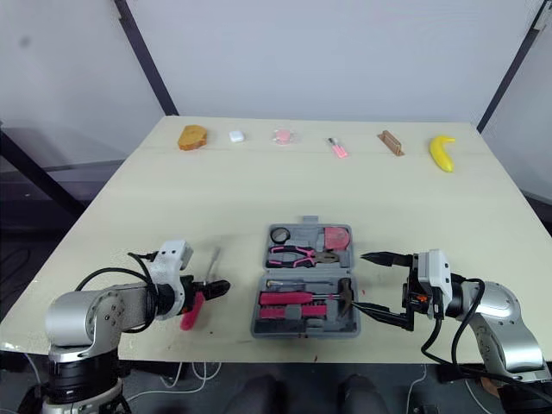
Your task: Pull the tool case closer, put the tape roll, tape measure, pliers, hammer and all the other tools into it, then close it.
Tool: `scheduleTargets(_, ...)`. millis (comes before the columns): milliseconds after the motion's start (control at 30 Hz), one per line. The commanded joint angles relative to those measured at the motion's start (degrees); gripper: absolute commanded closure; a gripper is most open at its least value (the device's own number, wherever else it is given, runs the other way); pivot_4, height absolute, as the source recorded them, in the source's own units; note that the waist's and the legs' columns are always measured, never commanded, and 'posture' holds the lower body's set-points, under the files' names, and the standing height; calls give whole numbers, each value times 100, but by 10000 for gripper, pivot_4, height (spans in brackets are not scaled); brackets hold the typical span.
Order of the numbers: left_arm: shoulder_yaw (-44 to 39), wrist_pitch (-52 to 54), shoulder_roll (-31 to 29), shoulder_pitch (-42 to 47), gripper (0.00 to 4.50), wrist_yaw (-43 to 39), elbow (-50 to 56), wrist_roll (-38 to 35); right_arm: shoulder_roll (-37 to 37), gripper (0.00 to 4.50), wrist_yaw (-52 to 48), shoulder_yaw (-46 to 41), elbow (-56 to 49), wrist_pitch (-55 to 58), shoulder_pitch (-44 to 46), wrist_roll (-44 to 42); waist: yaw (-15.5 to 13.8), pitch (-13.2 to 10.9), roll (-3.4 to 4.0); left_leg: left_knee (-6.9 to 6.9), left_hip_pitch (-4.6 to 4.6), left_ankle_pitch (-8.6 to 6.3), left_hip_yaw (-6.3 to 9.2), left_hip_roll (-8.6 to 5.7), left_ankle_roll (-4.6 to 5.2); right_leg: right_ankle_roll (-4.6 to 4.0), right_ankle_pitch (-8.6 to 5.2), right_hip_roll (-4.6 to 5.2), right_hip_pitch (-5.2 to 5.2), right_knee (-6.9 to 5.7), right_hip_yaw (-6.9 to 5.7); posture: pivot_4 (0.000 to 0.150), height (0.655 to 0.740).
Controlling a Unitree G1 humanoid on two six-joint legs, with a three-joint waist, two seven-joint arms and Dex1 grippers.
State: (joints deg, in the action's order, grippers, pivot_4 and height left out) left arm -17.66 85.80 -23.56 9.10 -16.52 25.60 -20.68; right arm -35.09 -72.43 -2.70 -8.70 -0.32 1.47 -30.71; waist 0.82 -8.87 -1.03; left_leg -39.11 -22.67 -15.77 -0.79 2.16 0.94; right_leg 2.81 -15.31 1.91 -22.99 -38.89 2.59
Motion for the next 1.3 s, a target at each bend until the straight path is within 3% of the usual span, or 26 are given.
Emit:
scheduleTargets(33,227,-986,76,-750,295,111,160,258,-17,0,-17,-73,-130,-108,-17,-30,5,3,4,2,4,0,-4,1,0,0,0,1,0,-1,4,1500,7400)
scheduleTargets(200,30,-2619,614,-1461,295,175,183,330,-14,0,-15,-52,-114,-128,-33,16,-15,9,13,7,8,0,-12,3,0,-1,0,9,1,2,7,1500,7400)
scheduleTargets(533,207,-4320,875,-1816,295,374,-520,619,-24,0,-95,-19,-30,-154,43,88,-16,10,13,6,8,-1,-13,-2,1,-1,0,4,2,3,6,1500,7400)
scheduleTargets(633,213,-4479,926,-1807,9465,394,-621,587,-7,0,-91,-7,-64,-150,22,108,-16,10,13,6,8,-1,-13,-3,2,-1,0,2,2,3,6,1500,7400)
scheduleTargets(667,239,-4519,925,-1820,10539,392,-648,602,1,0,-84,-4,-79,-149,9,113,-15,10,14,6,8,-1,-13,-3,2,0,0,2,2,3,6,1500,7400)
scheduleTargets(700,279,-4558,916,-1839,16924,393,-672,629,7,0,-79,-2,-90,-150,-5,117,-16,10,14,6,8,-1,-13,-3,2,0,0,2,2,4,7,1500,7400)
scheduleTargets(733,311,-4583,918,-1854,19494,397,-694,642,15,0,-69,3,-106,-150,-23,122,-20,10,13,6,8,-1,-14,-3,2,0,0,2,2,4,7,1500,7400)
scheduleTargets(867,421,-4666,958,-1906,37489,378,-758,616,32,0,-45,20,-139,-160,-71,133,-25,10,14,6,8,-1,-13,-4,2,0,0,2,4,5,6,1500,7400)
scheduleTargets(1133,547,-5075,769,-1930,38901,162,-733,642,49,0,-25,-5,-186,-143,-128,89,-29,11,16,6,8,-1,-13,-4,2,0,0,2,5,7,6,1500,7400)
scheduleTargets(1300,677,-5178,29,-1336,38901,-192,-388,810,59,0,-15,-33,-87,-185,-115,109,-31,3,2,6,4,-1,-7,-6,2,0,0,-4,4,8,0,1500,7400)
